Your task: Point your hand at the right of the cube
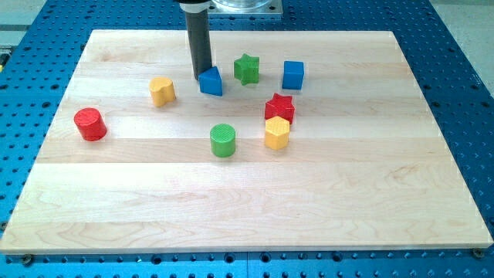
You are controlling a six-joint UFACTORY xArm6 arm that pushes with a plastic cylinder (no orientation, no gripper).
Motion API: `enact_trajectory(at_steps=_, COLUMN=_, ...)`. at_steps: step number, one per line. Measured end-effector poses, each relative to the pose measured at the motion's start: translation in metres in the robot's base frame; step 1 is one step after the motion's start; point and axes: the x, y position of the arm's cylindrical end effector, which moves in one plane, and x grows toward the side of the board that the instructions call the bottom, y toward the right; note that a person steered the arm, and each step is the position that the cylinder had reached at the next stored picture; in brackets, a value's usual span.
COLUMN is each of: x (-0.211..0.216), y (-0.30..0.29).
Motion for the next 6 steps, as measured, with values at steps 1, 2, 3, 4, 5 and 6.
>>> enact_trajectory(at_steps=1, x=0.000, y=0.000)
enact_trajectory(at_steps=2, x=0.003, y=0.000)
enact_trajectory(at_steps=3, x=-0.048, y=0.004)
enact_trajectory(at_steps=4, x=-0.096, y=0.093)
enact_trajectory(at_steps=5, x=-0.067, y=0.188)
enact_trajectory(at_steps=6, x=-0.025, y=0.221)
